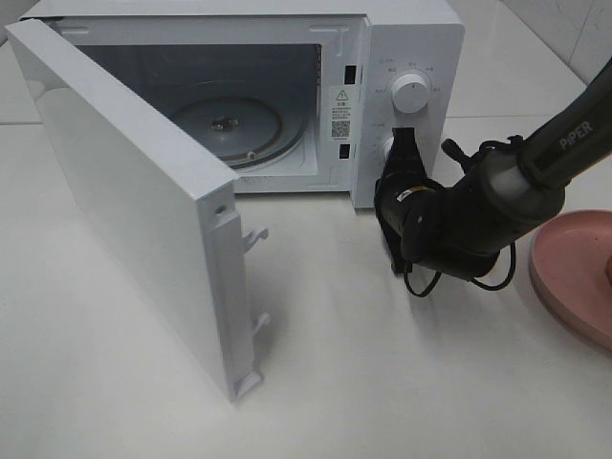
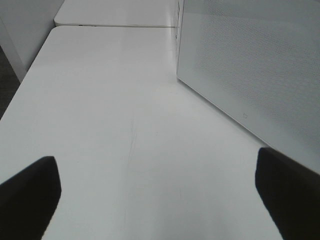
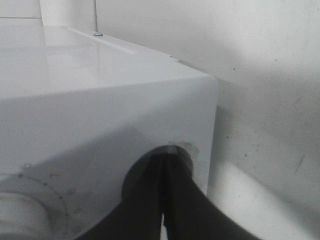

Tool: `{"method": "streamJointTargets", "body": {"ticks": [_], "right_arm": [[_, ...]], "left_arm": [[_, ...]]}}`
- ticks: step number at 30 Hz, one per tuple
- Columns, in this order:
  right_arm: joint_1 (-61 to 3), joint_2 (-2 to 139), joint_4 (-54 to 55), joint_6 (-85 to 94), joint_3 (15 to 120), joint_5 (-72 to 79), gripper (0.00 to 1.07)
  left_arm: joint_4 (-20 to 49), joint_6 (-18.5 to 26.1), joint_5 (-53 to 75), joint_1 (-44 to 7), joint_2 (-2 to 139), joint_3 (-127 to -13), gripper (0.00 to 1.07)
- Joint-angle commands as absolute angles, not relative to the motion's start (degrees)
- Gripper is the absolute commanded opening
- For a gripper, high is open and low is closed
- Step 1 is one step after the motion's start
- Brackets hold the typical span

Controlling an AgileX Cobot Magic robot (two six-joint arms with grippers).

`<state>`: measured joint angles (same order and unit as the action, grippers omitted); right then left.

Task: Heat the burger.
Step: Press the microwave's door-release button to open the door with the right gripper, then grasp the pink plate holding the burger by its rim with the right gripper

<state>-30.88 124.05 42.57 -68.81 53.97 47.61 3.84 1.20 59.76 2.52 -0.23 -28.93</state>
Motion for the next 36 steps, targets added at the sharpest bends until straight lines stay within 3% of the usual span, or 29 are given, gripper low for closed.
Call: {"method": "streamJointTargets", "body": {"ticks": [1, 17, 36], "right_arm": [[-28.6, 123.4, 35.6, -68.5, 59.1, 57.7, 0.0], [-28.8, 120.6, 33.2, -70.2, 54.9, 49.7, 0.0], [-28.8, 109.4, 26.4, -66.2, 42.6, 35.1, 0.0]], "left_arm": [[3.7, 1.1, 59.2, 2.3, -1.4, -28.9, 1.02], [3.7, 1.1, 59.2, 2.3, -1.4, -28.9, 1.02], [3.7, 1.1, 59.2, 2.3, -1.4, -28.9, 1.02]]}}
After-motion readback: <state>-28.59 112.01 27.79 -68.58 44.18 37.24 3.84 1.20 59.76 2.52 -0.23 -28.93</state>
